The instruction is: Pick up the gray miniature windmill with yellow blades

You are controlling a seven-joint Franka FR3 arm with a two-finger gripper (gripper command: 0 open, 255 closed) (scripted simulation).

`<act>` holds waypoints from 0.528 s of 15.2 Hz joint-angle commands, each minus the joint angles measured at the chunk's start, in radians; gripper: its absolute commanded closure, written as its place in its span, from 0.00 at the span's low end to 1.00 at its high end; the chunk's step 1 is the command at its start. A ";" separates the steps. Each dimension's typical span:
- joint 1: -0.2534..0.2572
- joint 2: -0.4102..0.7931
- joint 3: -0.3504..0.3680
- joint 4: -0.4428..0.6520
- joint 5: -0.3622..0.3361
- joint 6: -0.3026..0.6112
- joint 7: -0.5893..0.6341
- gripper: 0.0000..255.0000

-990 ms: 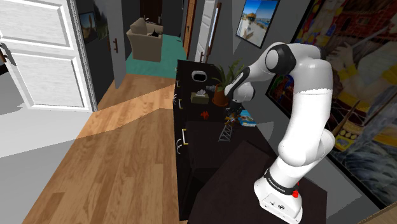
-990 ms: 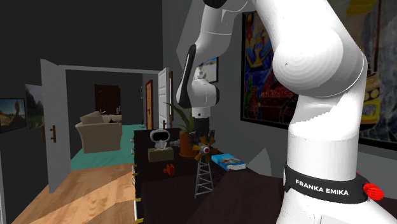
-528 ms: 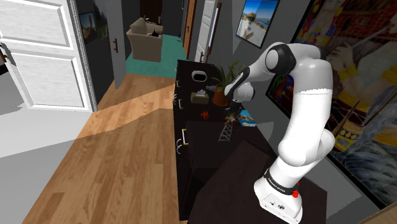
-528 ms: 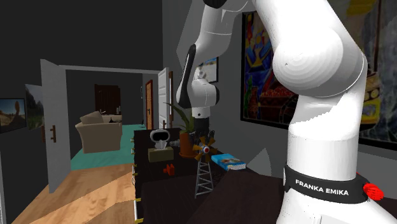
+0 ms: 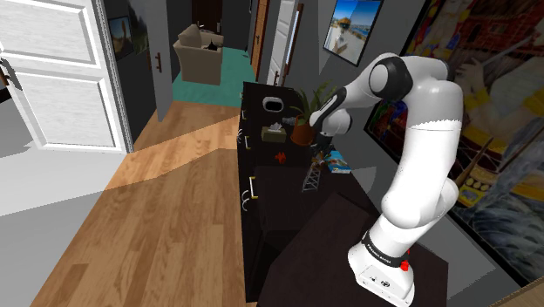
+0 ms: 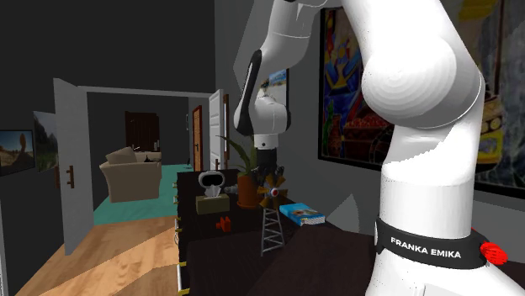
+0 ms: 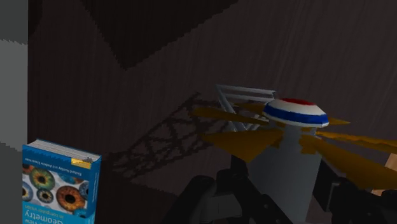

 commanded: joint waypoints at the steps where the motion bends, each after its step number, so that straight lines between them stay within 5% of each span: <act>1: 0.007 -0.023 -0.009 0.002 -0.013 -0.024 0.009 1.00; 8: 0.026 -0.101 -0.035 0.004 -0.056 -0.100 0.036 1.00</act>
